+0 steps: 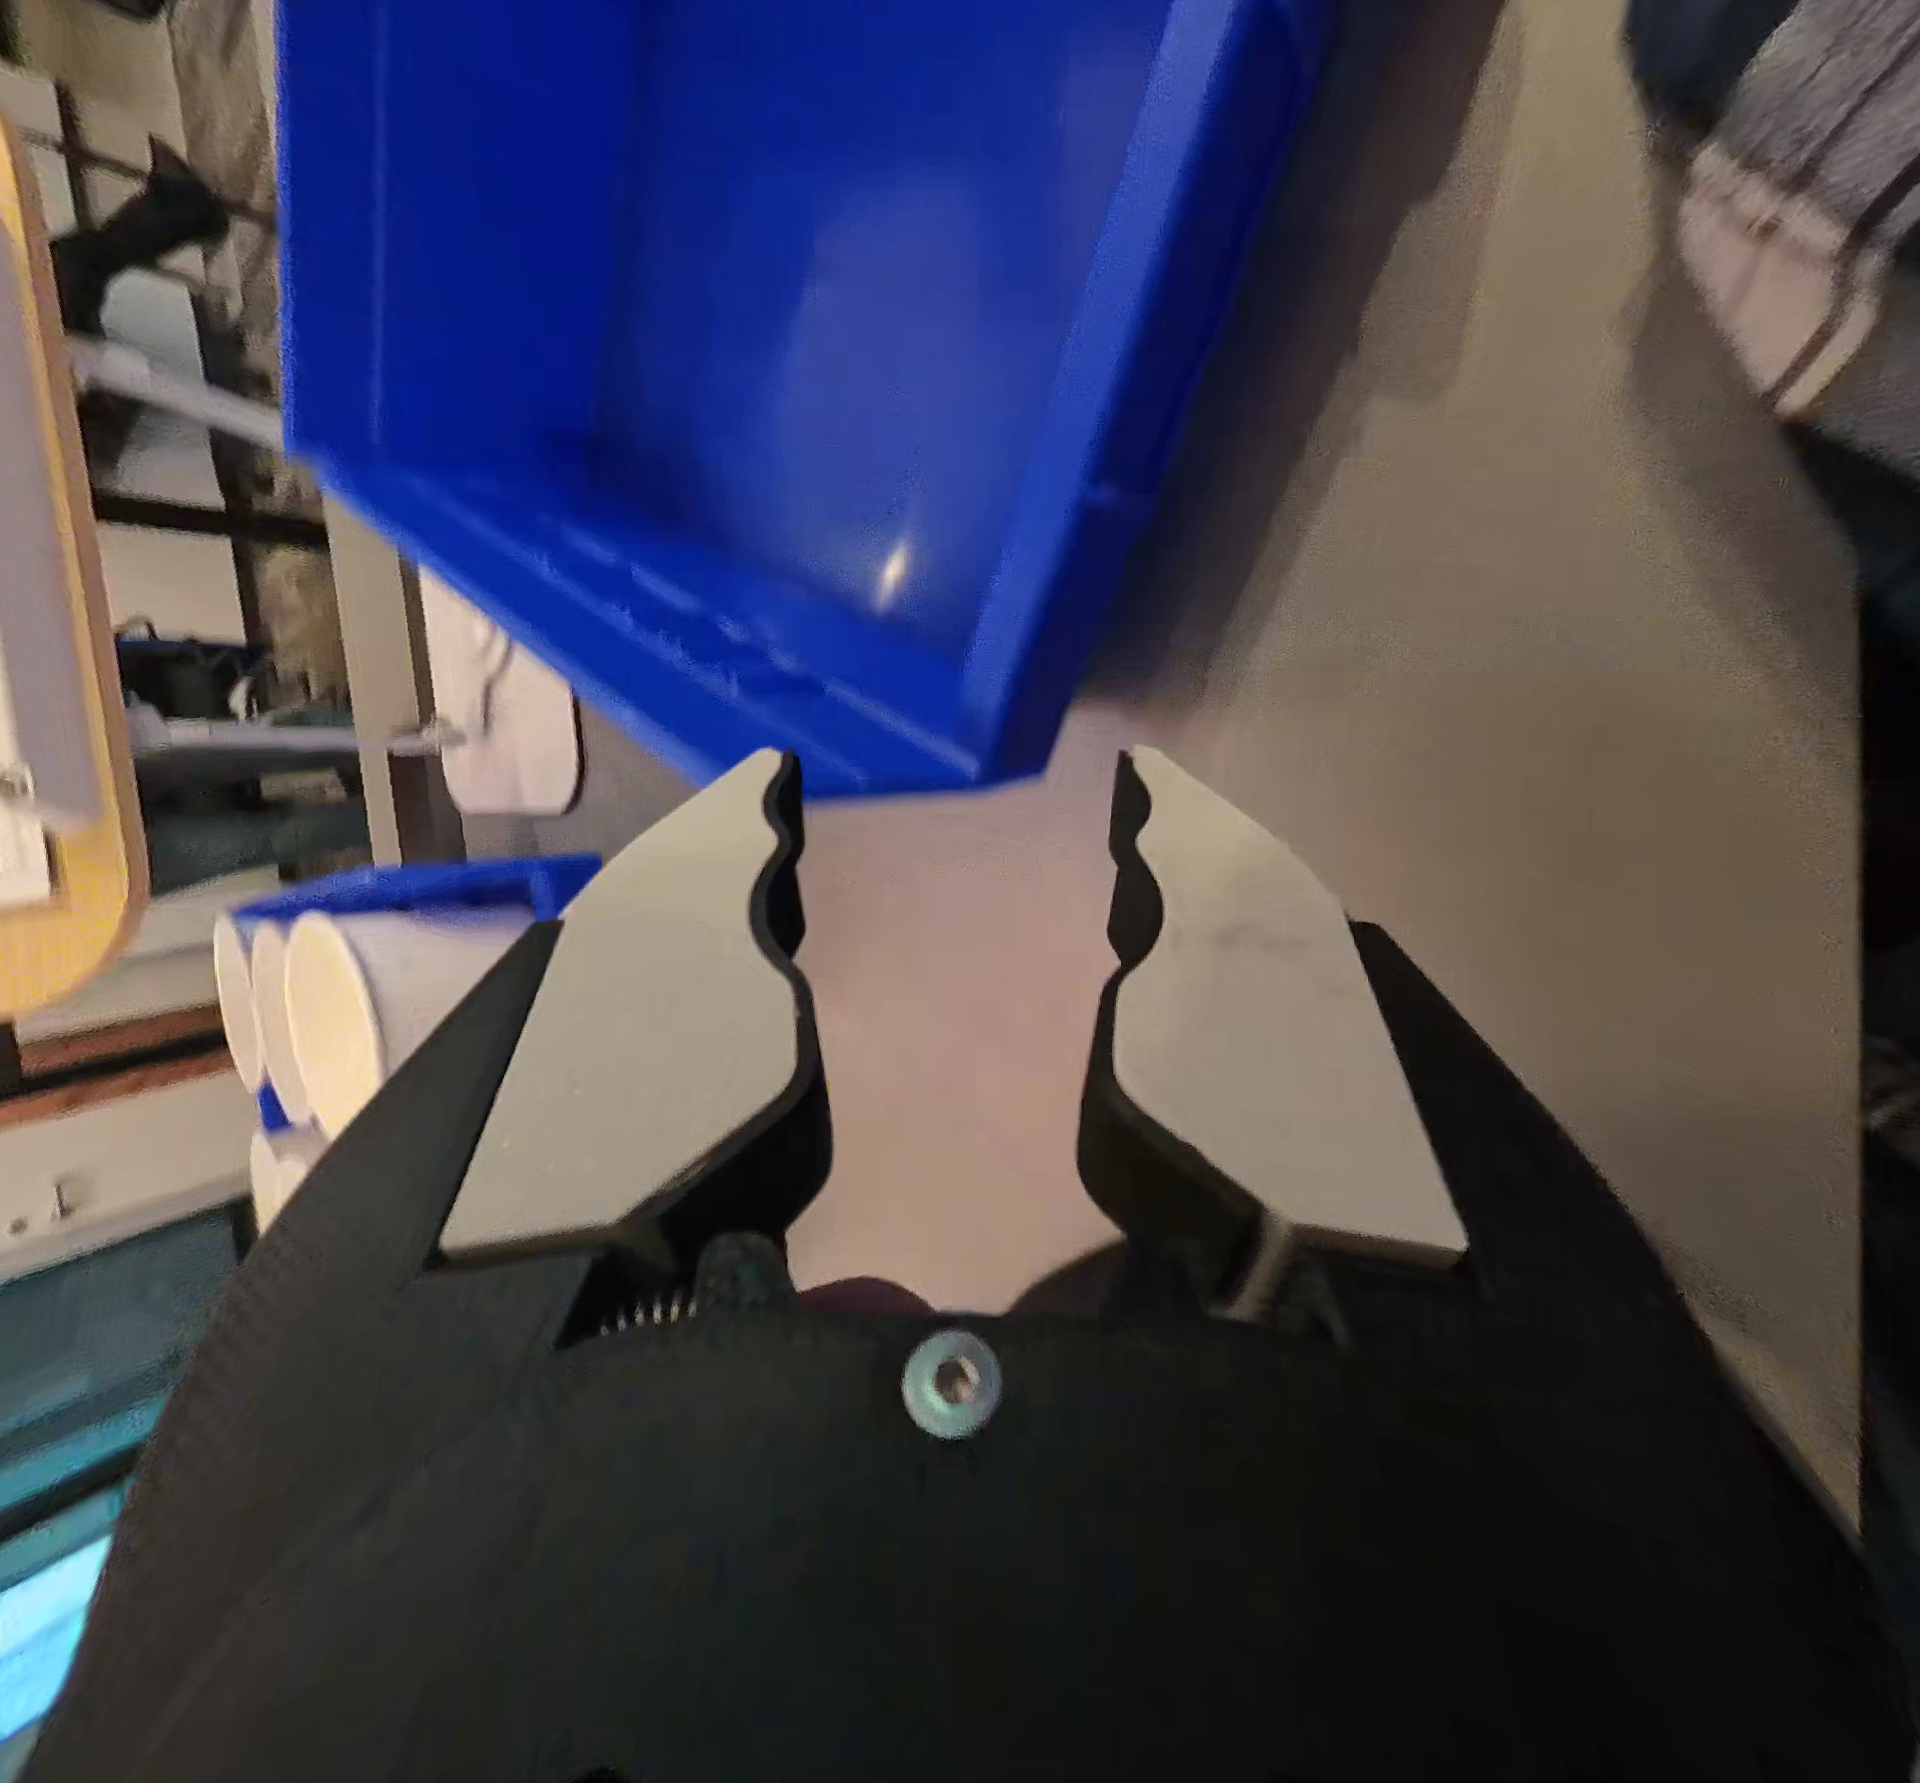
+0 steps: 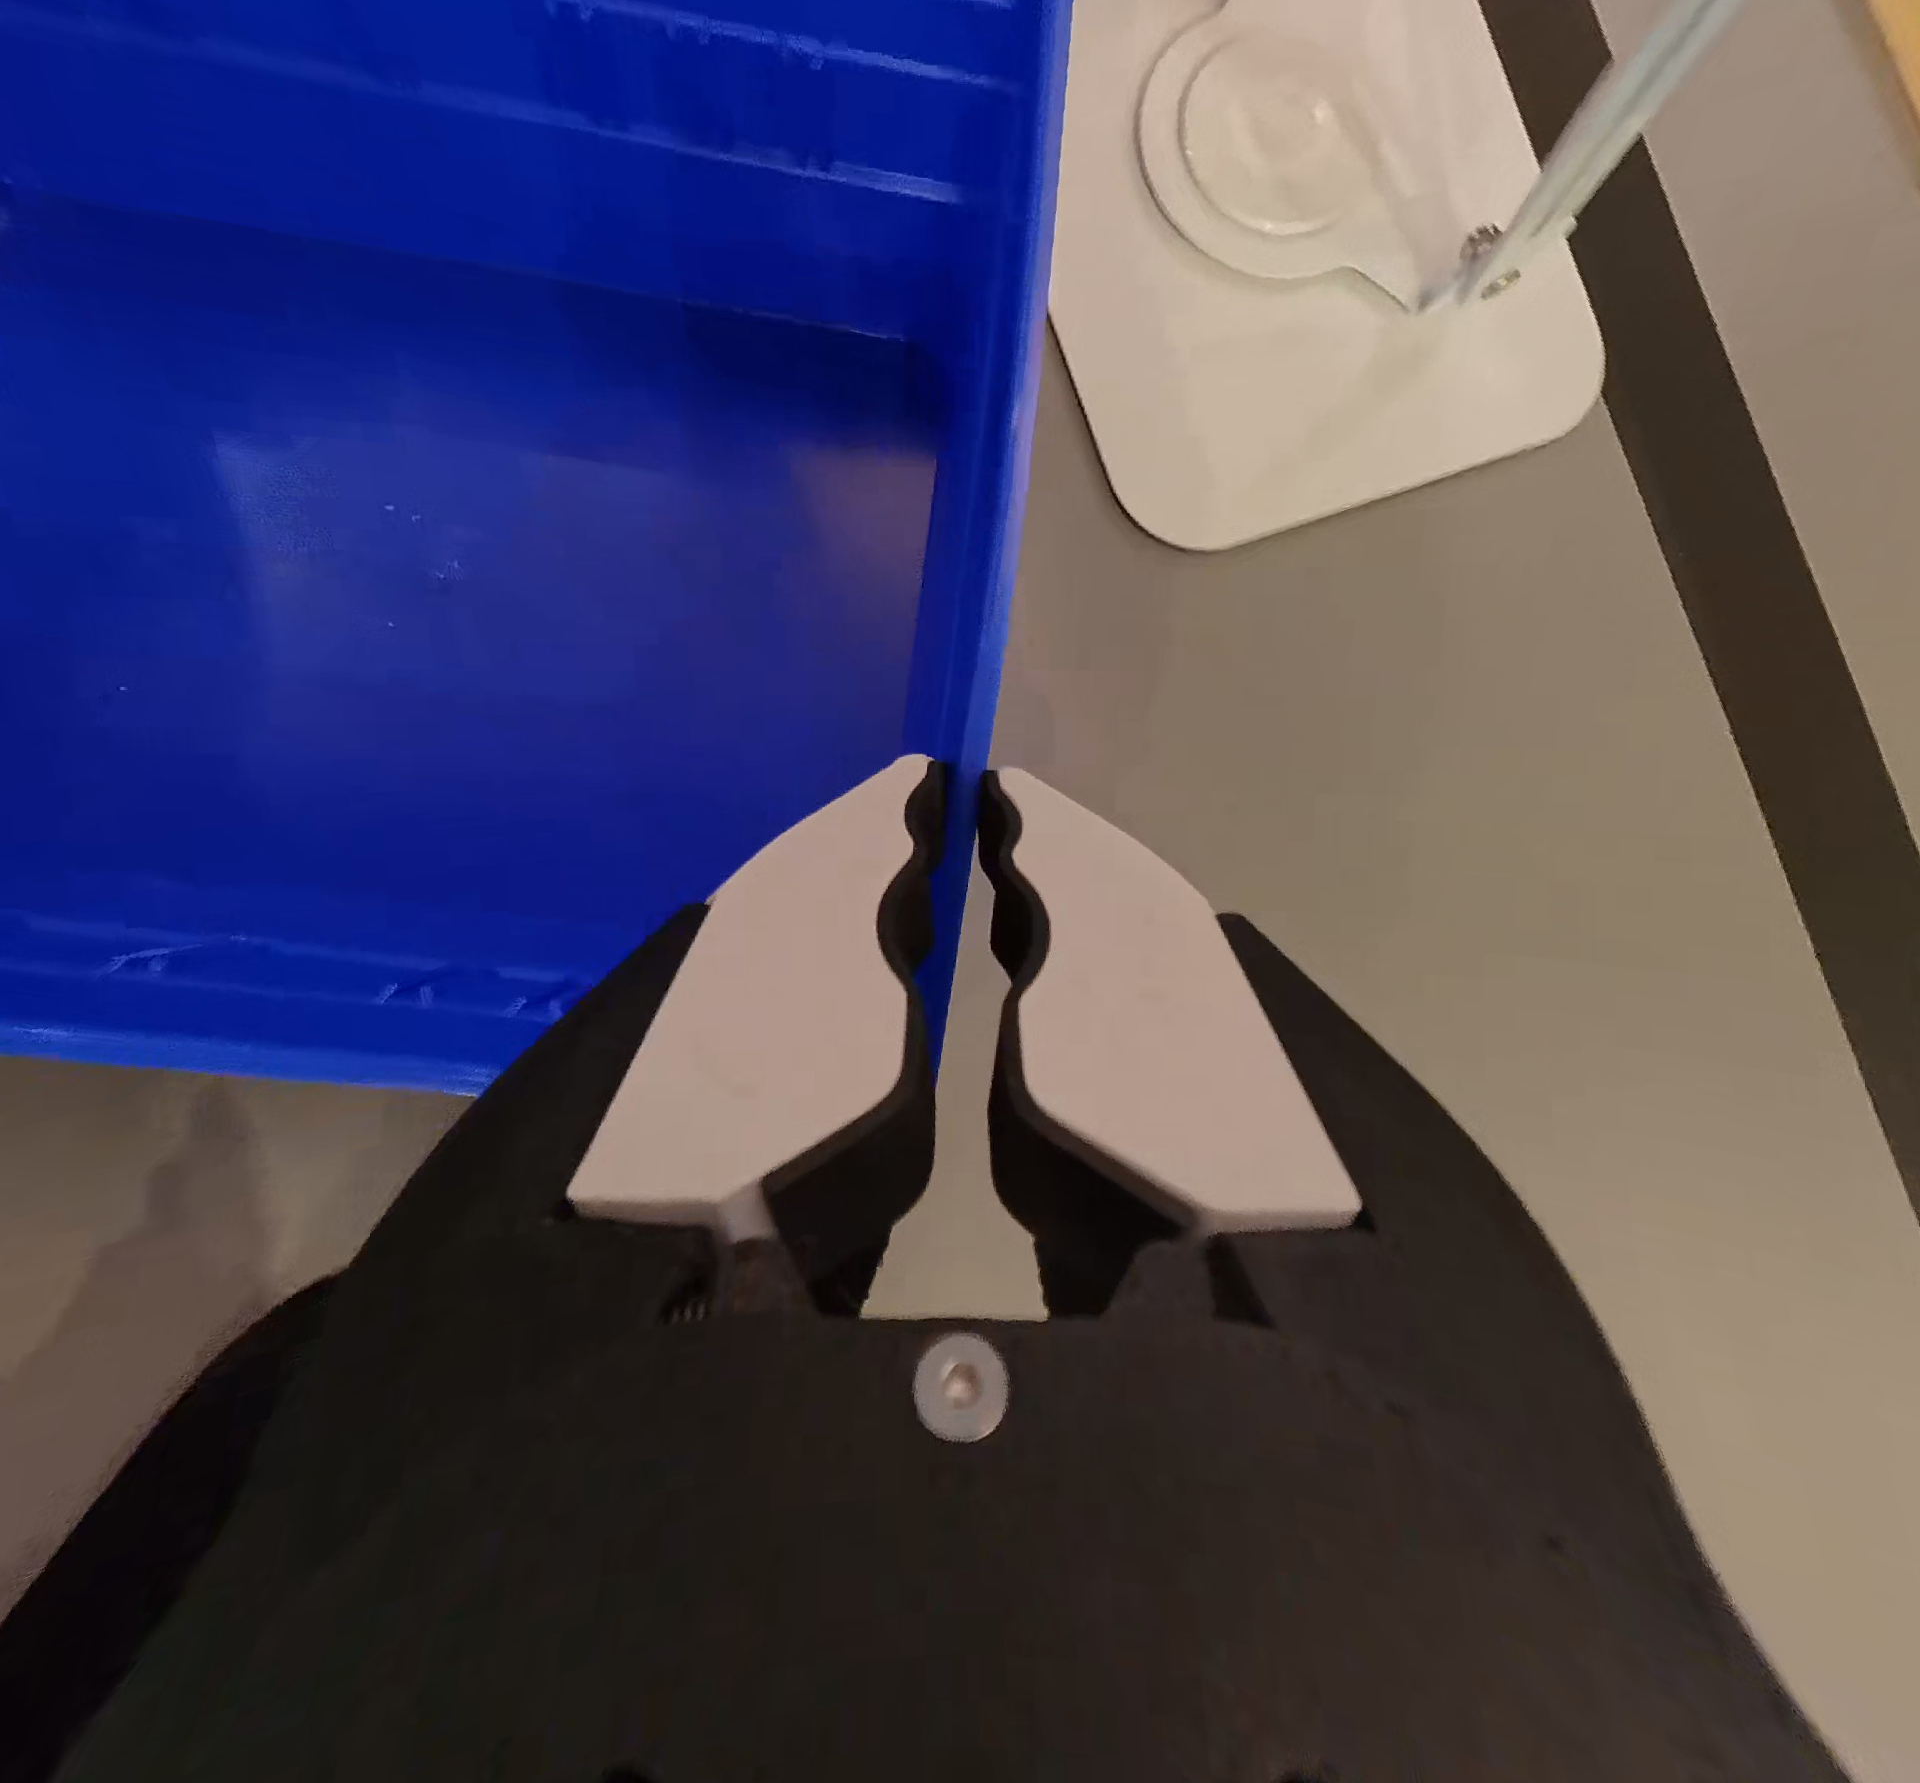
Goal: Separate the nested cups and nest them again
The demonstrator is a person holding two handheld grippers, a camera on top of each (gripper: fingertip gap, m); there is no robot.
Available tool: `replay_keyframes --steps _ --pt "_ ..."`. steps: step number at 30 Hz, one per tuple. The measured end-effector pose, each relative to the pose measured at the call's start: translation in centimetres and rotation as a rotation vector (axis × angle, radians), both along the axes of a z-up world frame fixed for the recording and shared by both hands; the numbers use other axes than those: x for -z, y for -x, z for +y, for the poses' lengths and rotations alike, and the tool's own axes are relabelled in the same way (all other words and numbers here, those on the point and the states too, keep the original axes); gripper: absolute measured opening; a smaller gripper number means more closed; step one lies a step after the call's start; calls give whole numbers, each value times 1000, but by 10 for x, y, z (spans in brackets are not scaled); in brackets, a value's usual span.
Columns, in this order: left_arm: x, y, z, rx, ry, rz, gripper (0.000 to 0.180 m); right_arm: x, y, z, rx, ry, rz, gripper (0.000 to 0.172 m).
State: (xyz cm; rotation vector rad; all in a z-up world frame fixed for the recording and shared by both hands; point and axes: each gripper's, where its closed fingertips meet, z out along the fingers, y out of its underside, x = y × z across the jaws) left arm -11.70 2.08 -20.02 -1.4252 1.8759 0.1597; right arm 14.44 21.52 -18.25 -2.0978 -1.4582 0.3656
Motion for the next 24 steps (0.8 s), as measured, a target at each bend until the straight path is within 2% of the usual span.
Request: replay_keyframes --steps 1,7,12,19,23,24 --pt "1 9 4 -33 0 2 56 0 -7 2 14 -2 -11 7" --pt "9 64 32 -240 6 8 56 0 -53 14 90 20 -46 7" --pt "34 99 43 -365 91 38 62 0 -97 33 131 -2 -121 8" --pt "57 113 47 -394 118 100 62 0 -146 78 189 -32 -203 8" --pt "55 112 50 -396 122 81 62 -7 -178 112 316 -125 -257 9" --pt "53 111 50 -396 121 69 62 -16 -183 117 364 -180 -257 20"
